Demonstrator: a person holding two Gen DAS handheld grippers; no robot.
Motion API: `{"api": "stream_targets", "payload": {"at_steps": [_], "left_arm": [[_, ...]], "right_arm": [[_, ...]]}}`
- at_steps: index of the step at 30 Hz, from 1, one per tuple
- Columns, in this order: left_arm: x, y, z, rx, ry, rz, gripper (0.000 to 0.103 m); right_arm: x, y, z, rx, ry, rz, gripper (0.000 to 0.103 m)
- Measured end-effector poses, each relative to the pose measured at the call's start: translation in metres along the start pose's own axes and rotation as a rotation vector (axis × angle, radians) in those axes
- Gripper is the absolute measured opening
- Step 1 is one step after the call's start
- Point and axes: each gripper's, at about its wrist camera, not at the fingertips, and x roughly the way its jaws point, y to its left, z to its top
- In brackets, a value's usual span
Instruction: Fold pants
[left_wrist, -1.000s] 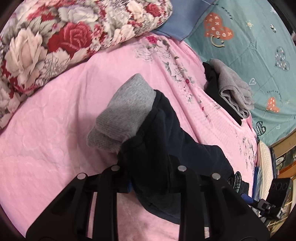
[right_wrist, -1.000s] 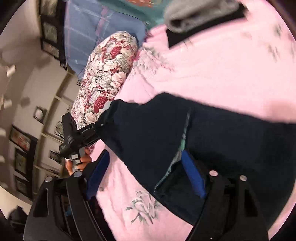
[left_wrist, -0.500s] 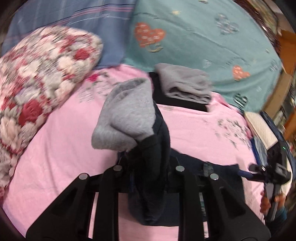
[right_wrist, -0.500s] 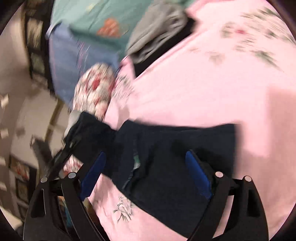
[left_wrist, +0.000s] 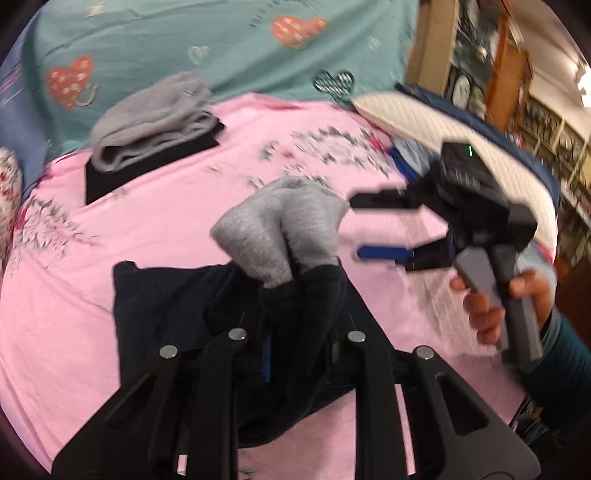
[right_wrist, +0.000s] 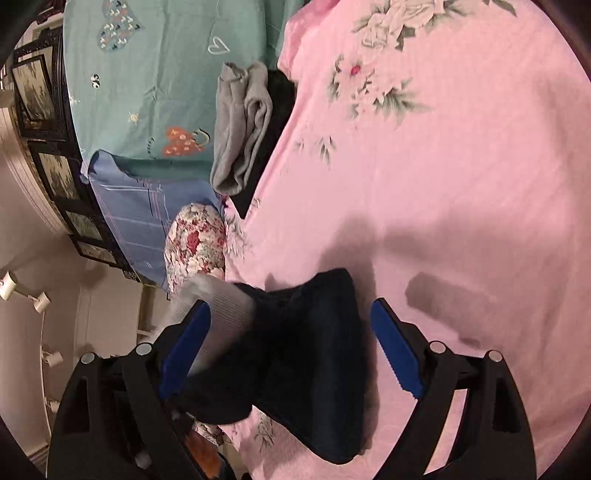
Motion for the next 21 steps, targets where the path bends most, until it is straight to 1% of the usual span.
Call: {"api": "stream_targets", "payload": {"at_steps": [4,5,6,7,8,9,11,13,14,16,18,19,20,21], "left_arm": [[0.023,-0.016,-0.003,0.039,0.061,0.012,0.019],[0.023,-0.015,-0.004,0.038,0.068,0.006,0.022],[0.023,-0.015,-0.006,0.035,0.066,-0.002,0.029],[0.021,-0.014,-0.006,0.026,0.065,-0.040,0.055],[0.019,-0.014,-0.006,0.001,0.068,-0.117,0.096],[0.015,-0.013,-0.006,-0.027,0.064,-0.157,0.101],[0.005,-0.013,-0.006,-0.029,0.047,-0.203,0.101],[-0.003,-0.011,-0.007,-0.043,0.039,-0.209,0.101],[-0.007,-0.006,-0.008,-0.060,0.037,-0.225,0.101],[-0.018,0.009,-0.011,-0.102,0.022,-0.220,0.101],[-0.033,0.031,-0.014,-0.158,-0.012,-0.184,0.101],[-0.042,0.047,-0.018,-0.196,-0.030,-0.156,0.101],[-0.047,0.058,-0.020,-0.226,-0.039,-0.135,0.101],[-0.053,0.071,-0.022,-0.258,-0.046,-0.117,0.101]], "right_arm": [[-0.003,0.000,0.001,0.009,-0.011,0.030,0.089],[0.000,0.003,0.003,0.010,-0.013,0.033,0.089],[-0.001,0.003,0.004,0.012,-0.018,0.036,0.089],[-0.002,0.003,0.004,0.015,-0.026,0.039,0.089],[-0.004,0.002,0.004,0.015,-0.031,0.044,0.090],[-0.006,0.002,0.005,0.016,-0.038,0.048,0.090],[-0.010,0.004,0.006,0.007,-0.053,0.049,0.090],[-0.014,0.012,0.005,-0.027,-0.070,0.045,0.090],[-0.016,0.020,0.003,-0.058,-0.076,0.046,0.090],[-0.019,0.040,-0.003,-0.116,-0.068,0.080,0.090],[-0.015,0.063,-0.015,-0.171,-0.012,0.153,0.090],[-0.009,0.073,-0.023,-0.189,0.031,0.187,0.090],[-0.004,0.077,-0.029,-0.194,0.064,0.187,0.090],[0.004,0.077,-0.036,-0.191,0.103,0.172,0.093]]}}
